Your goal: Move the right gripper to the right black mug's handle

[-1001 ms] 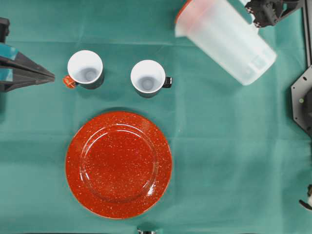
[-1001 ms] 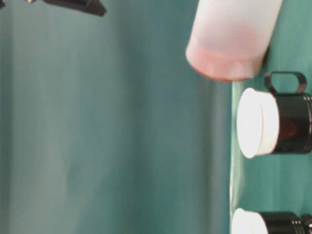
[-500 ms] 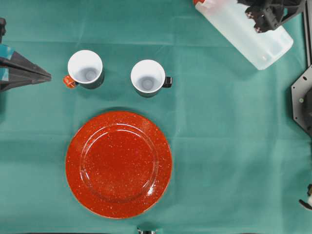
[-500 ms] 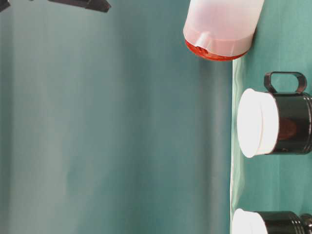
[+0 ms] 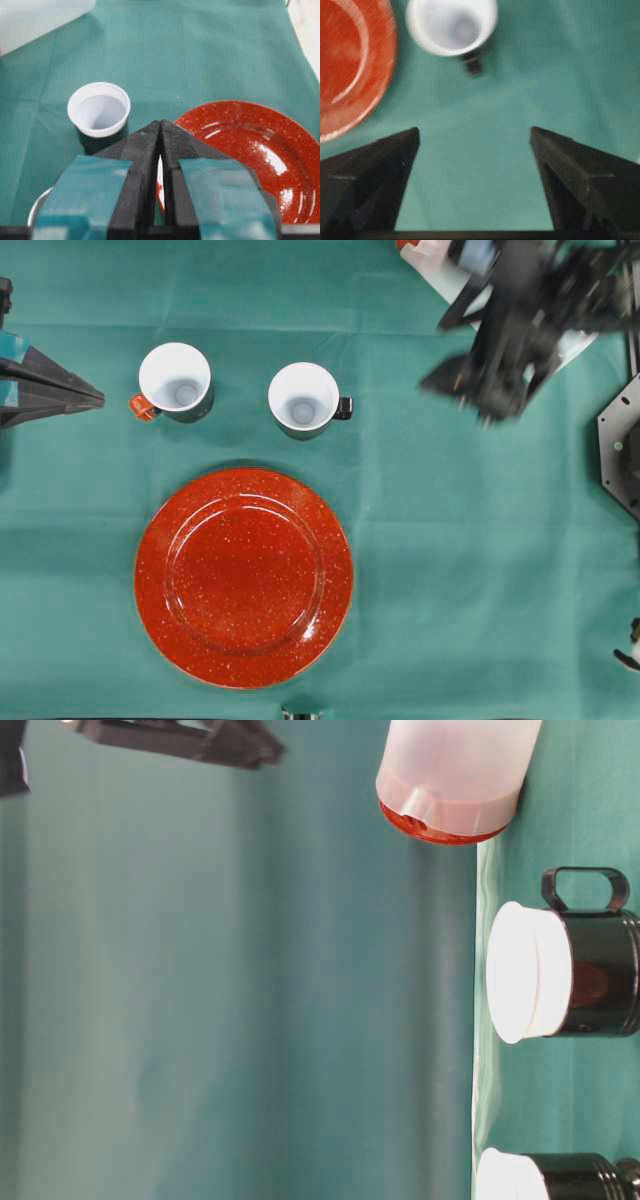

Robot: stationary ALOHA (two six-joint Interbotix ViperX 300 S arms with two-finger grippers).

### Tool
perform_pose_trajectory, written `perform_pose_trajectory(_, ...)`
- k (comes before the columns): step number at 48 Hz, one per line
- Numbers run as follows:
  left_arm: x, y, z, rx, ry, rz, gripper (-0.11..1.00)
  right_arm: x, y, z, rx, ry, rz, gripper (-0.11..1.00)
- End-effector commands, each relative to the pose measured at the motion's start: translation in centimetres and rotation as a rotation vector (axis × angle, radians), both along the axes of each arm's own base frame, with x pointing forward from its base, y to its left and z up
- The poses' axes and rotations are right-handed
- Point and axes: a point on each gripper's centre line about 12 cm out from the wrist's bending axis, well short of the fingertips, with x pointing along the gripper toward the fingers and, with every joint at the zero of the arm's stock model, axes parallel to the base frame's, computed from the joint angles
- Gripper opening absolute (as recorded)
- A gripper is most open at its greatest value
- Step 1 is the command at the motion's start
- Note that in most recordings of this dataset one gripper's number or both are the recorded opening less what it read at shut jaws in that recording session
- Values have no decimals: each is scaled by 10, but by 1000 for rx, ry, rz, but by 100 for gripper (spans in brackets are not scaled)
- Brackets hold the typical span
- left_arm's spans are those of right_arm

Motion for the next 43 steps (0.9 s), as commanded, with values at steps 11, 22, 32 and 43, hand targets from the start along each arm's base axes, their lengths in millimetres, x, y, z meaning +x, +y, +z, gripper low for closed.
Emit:
perform_pose_trajectory(11,1,-1,10,2,-22,-4,2,33,32,-38,-20,43,109,83)
perform_pose_trajectory(22,1,-1,10,-1,-23,-3,2,46,13,-61,-136,74,87,85)
perform_pose_trajectory(32,2,-1,10,-1,-20,-3,2,57,7,-83,-167,27,95,87)
perform_pose_trajectory(43,1,-1,10,-7,-23,-2,2,62,9,-123,-158,33,118,87)
